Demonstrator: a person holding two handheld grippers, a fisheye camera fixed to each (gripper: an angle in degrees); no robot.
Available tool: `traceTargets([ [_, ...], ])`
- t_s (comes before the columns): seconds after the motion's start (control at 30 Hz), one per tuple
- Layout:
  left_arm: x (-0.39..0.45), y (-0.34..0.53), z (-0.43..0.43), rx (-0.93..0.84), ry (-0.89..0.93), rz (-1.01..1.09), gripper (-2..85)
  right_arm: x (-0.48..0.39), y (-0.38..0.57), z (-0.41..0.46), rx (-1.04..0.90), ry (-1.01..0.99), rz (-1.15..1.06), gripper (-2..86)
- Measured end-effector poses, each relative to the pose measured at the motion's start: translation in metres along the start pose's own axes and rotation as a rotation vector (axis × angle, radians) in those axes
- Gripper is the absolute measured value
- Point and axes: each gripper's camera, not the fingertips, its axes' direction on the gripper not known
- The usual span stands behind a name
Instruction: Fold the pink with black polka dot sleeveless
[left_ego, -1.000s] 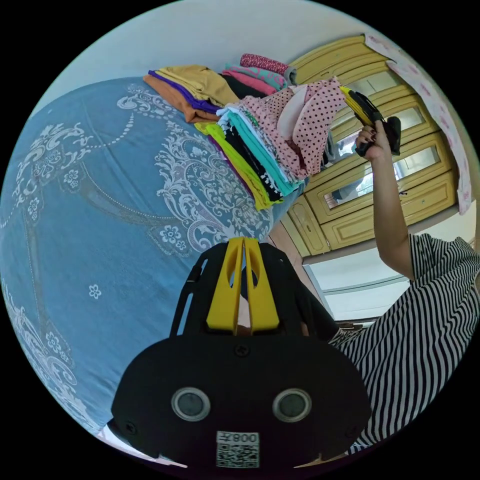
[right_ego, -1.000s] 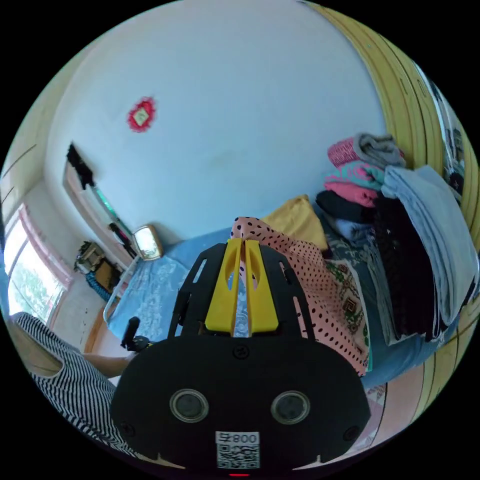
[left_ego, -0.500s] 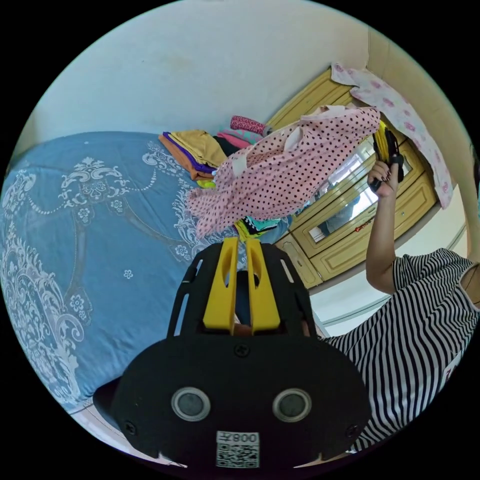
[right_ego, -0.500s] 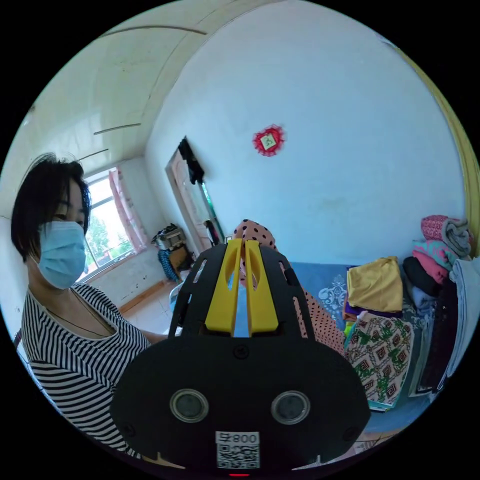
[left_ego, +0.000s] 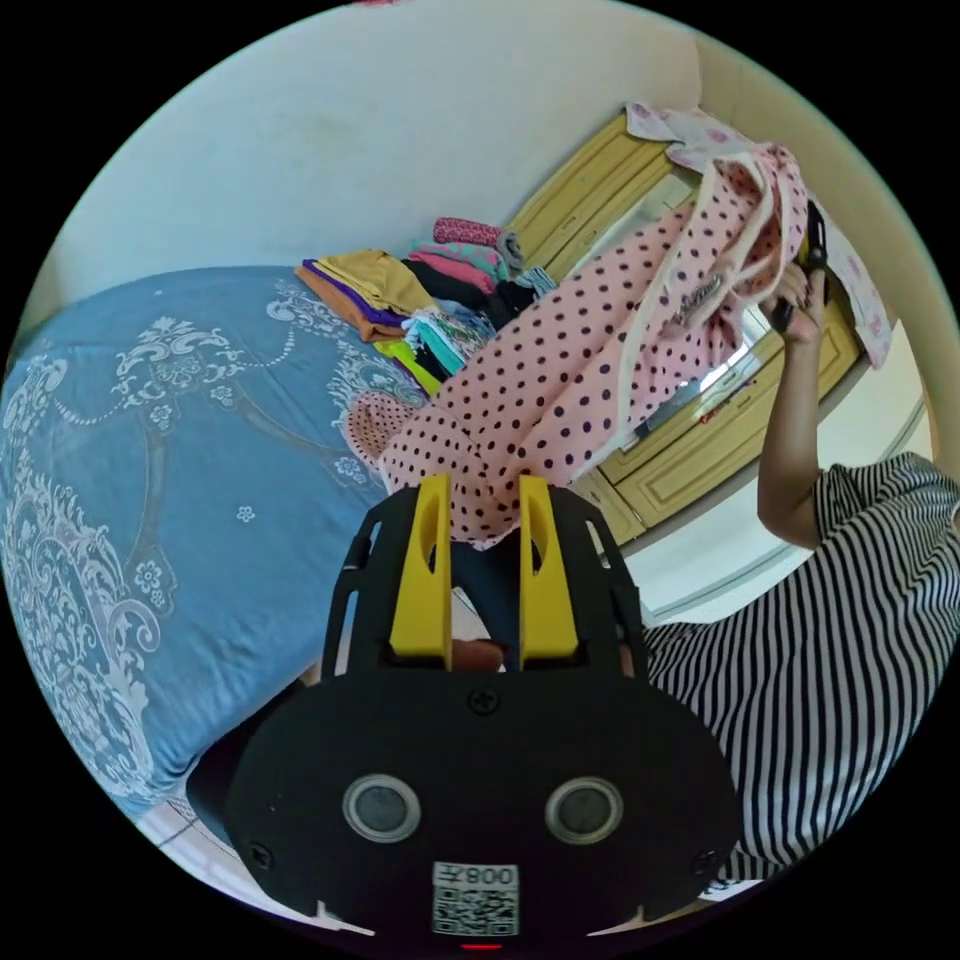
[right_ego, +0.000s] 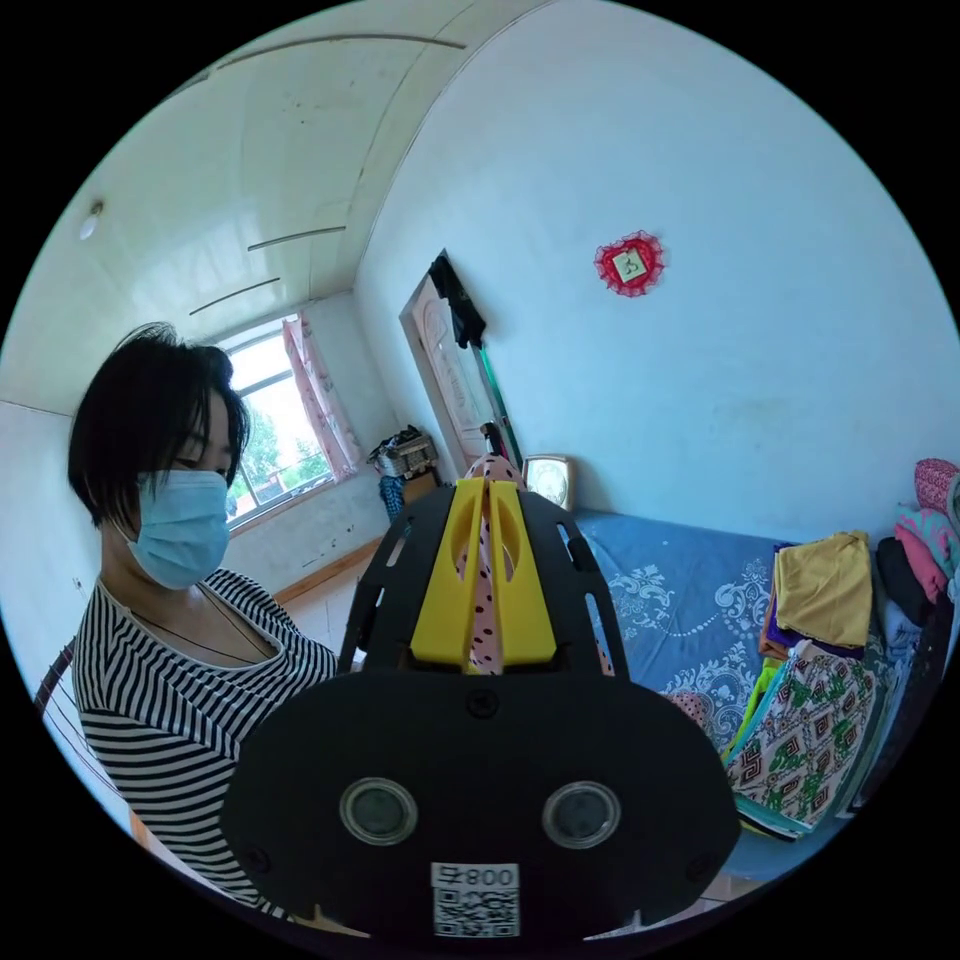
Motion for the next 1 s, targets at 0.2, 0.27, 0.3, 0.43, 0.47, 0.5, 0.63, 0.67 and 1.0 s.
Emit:
traceTargets([
  [0.2,-0.021,0.069,0.028,-0.023,0.080,0.103,11.0,0.015,-0.029,-0.006,0.006,-0.002,0.004,0.4],
  [0.27,-0.028,0.088,0.039,-0.046,0.056,0.117,9.9,0.018,-0.036,-0.009,0.005,0.002,0.003,0.3],
  [0.3,-0.034,0.100,0.044,-0.053,0.028,0.112,7.7,0.019,-0.040,-0.011,0.005,0.007,-0.001,0.3],
  [0.43,-0.062,0.153,0.038,-0.012,-0.035,0.057,3.2,0.023,-0.049,-0.018,0.007,0.034,-0.001,0.3],
  [0.47,-0.066,0.162,0.032,0.001,-0.046,0.051,3.0,0.024,-0.051,-0.022,0.012,0.046,0.002,0.3],
  [0.5,-0.076,0.179,0.017,0.043,-0.062,0.026,2.6,0.026,-0.052,-0.028,0.021,0.062,0.006,0.4],
  [0.63,-0.110,0.240,-0.074,0.268,-0.124,-0.037,2.0,0.032,-0.051,-0.048,0.068,0.085,0.026,0.4],
  [0.67,-0.111,0.249,-0.088,0.291,-0.149,-0.032,2.0,0.033,-0.049,-0.054,0.090,0.074,0.033,0.4],
  [1.0,-0.026,0.392,-0.270,0.692,-0.561,0.265,1.6,-0.010,-0.034,-0.068,0.193,-0.039,-0.038,0.4],
])
